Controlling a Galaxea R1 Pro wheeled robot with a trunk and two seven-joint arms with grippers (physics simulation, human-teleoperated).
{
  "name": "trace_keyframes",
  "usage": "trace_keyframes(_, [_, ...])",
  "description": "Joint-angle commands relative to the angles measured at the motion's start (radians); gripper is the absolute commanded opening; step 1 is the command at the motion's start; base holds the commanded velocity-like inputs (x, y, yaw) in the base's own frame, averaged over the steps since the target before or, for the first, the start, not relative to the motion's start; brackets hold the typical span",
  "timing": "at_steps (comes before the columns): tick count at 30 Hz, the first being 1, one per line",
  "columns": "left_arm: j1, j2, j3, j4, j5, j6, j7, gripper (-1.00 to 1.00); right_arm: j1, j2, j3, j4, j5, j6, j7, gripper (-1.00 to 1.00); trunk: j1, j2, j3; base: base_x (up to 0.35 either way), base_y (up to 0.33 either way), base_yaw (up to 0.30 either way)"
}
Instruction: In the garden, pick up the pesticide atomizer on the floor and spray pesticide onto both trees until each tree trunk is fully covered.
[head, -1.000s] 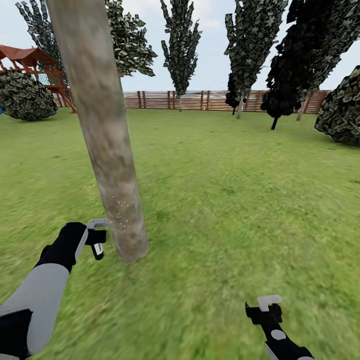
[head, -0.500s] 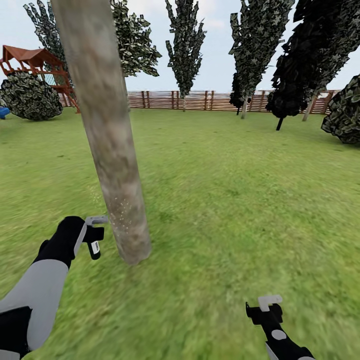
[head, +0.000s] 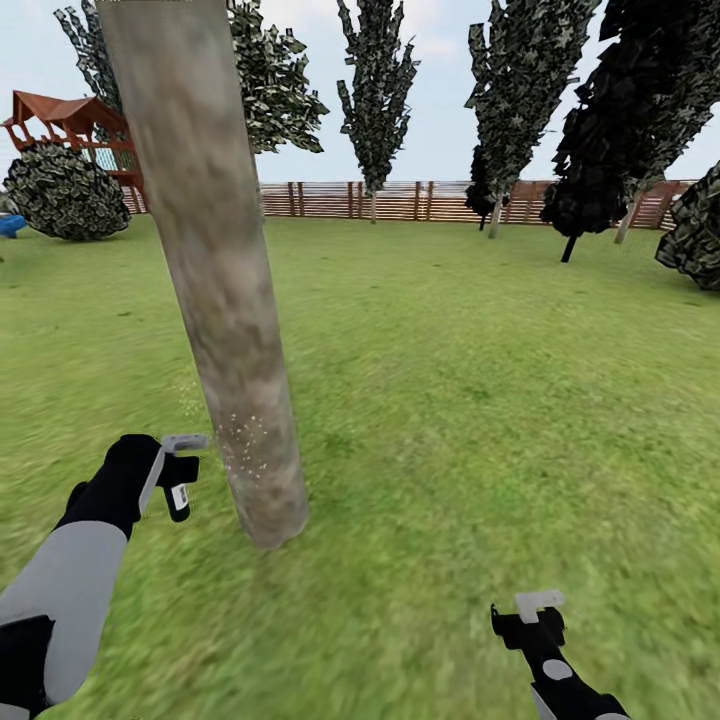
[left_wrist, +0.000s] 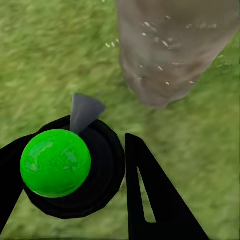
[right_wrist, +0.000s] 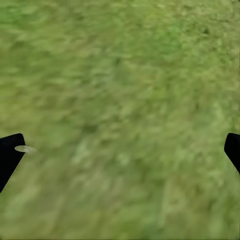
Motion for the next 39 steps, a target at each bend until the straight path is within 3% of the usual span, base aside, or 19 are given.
trace_keyframes(1, [0.000, 0.002, 0.003, -0.001, -0.010, 0.003, -0.009, -1.00, -0.001, 0.000, -0.006, 0.002, 0.011, -0.004, -0.003, 1.00, 0.000, 0.000, -0.001, 0.004, 0.003, 0.250])
trace_keyframes(8, [0.000, 0.003, 0.003, -0.001, -0.009, 0.002, -0.009, -1.00, -0.001, 0.000, -0.006, 0.001, 0.011, -0.004, -0.003, 1.00, 0.000, 0.000, -0.001, 0.091, -0.117, 0.086])
trace_keyframes(39, [-0.013, 0.001, 0.004, -0.001, -0.009, 0.005, -0.009, -1.00, -0.001, 0.000, -0.006, 0.002, 0.012, -0.004, -0.002, 1.00, 0.000, 0.000, -0.001, -0.016, -0.274, 0.004])
